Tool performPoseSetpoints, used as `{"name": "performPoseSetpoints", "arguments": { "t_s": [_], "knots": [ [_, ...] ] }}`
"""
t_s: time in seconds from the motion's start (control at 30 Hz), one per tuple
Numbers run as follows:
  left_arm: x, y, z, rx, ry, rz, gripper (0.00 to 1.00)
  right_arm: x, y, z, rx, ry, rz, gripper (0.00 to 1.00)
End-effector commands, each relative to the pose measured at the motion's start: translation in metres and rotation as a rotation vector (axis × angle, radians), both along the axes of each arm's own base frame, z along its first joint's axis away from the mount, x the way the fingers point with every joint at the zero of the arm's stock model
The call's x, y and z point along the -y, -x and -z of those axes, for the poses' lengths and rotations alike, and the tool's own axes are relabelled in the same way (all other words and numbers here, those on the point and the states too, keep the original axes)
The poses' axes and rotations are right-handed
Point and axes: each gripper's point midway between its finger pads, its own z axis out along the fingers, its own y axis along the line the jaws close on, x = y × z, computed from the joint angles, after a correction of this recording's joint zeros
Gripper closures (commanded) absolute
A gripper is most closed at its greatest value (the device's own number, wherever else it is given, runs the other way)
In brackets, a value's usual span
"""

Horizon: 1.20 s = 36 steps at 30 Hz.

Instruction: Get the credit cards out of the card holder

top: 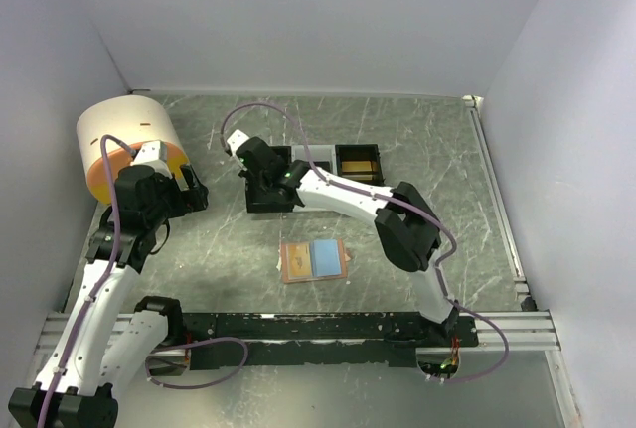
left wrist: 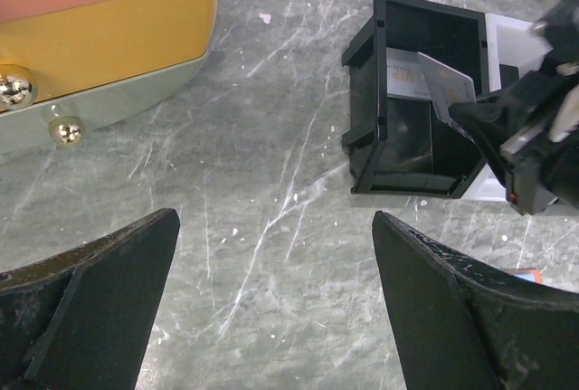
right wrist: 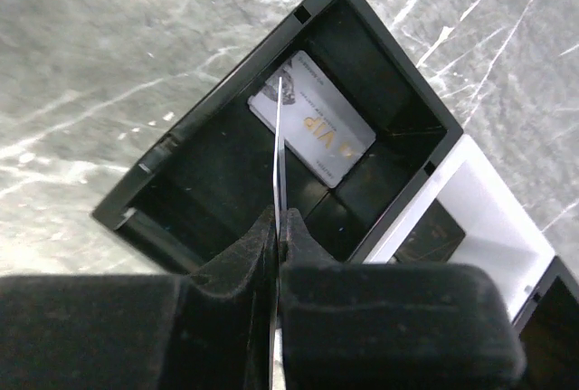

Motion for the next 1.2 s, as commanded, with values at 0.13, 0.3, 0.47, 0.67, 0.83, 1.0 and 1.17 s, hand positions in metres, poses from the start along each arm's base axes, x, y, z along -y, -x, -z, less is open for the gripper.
{"name": "performPoseSetpoints", "arguments": {
  "t_s": [0.13,0.3,0.47,0.67,0.83,1.0,1.17],
  "knots": [
    [-0.006,-0.003,-0.002,0.007,-0.014,-0.023,0.01,0.019,-0.030,0.020,0.125,0.259,-0.070,1.00],
    [-0.005,-0.003,-0.002,0.006,-0.014,-0.022,0.01,0.022,-0.048,0.027,0.164,0.264,-0.067,1.00],
    [-0.004,-0.002,-0.002,0.010,-0.009,-0.014,0.01,0.013,-0.053,0.037,0.180,0.288,-0.121,1.00],
    [-0.004,-0.002,-0.002,0.007,-0.009,-0.013,0.02,0.011,-0.064,0.044,0.210,0.347,-0.145,1.00],
    [-0.003,-0.002,-0.002,0.011,-0.009,-0.006,0.02,0.016,-0.070,0.049,0.245,0.403,-0.154,1.00],
    [-0.001,-0.003,-0.002,0.009,-0.006,0.004,0.03,0.015,-0.074,0.058,0.252,0.433,-0.167,0.99],
    [0.000,-0.003,-0.001,0.006,-0.007,0.012,0.03,0.014,-0.077,0.069,0.246,0.472,-0.185,0.97]
  ]
}}
